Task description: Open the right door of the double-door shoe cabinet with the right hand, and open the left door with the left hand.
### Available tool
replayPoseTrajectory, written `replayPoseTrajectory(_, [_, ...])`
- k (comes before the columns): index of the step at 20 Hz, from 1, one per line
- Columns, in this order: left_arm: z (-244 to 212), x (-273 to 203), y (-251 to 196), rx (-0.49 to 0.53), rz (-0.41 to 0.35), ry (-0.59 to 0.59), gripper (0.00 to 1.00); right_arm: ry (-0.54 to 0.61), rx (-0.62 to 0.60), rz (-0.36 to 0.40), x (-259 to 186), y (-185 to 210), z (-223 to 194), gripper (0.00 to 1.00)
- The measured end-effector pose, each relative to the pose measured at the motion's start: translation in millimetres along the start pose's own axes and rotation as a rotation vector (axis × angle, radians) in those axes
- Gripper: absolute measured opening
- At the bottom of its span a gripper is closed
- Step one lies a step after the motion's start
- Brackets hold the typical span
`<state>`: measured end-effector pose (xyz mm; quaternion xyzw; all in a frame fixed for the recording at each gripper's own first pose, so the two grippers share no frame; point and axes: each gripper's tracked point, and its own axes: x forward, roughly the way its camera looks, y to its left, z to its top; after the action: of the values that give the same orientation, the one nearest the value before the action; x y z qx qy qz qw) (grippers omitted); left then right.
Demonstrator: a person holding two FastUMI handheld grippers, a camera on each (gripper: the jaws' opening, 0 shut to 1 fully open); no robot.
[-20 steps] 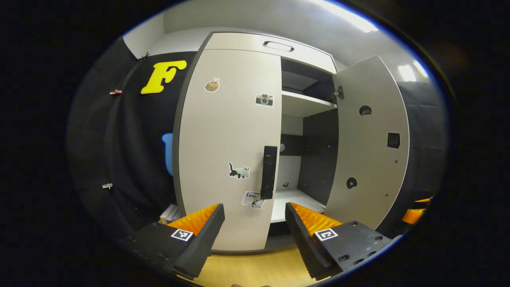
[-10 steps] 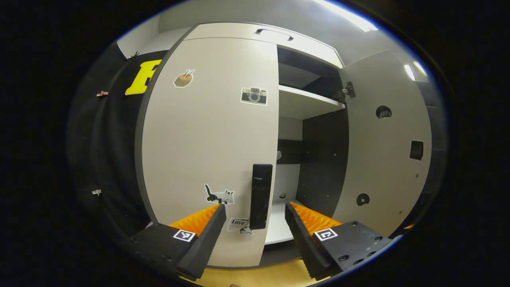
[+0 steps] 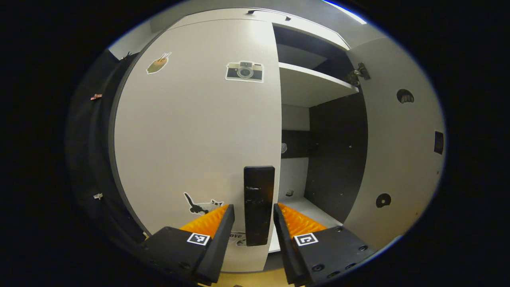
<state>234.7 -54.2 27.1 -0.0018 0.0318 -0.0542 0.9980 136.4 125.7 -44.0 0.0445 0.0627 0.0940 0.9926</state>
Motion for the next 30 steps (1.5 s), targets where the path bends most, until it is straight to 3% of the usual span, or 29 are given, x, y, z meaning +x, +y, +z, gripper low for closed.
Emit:
replayPoseTrajectory(4, [-1,4,6,-0.007,0.085,0.004,0.59,0.017,0.01,0.023,12,-2,-7,0.98])
replayPoseTrajectory(6, [-2,5,1,-0.043,0.088,0.003,0.51,0.028,-0.005,0.015,16,-7,-11,0.98])
replayPoseTrajectory(7, [-2,5,0,-0.051,0.103,-0.001,0.36,0.028,-0.005,0.019,18,-8,-11,0.98])
replayPoseTrajectory(12, [-4,7,1,-0.01,0.131,-0.047,0.29,0.078,0.026,0.049,17,-7,-29,0.98])
replayPoseTrajectory(15, [-4,6,2,-0.006,0.142,-0.022,0.13,0.111,-0.024,0.055,18,-6,-39,0.98])
replayPoseTrajectory(19, [-5,3,2,-0.026,0.154,-0.01,0.11,0.112,-0.011,0.069,16,-2,-38,0.98])
replayPoseTrajectory(30, [-7,-20,14,-0.119,0.102,-0.041,0.11,0.126,-0.008,-0.02,2,-16,-46,0.98])
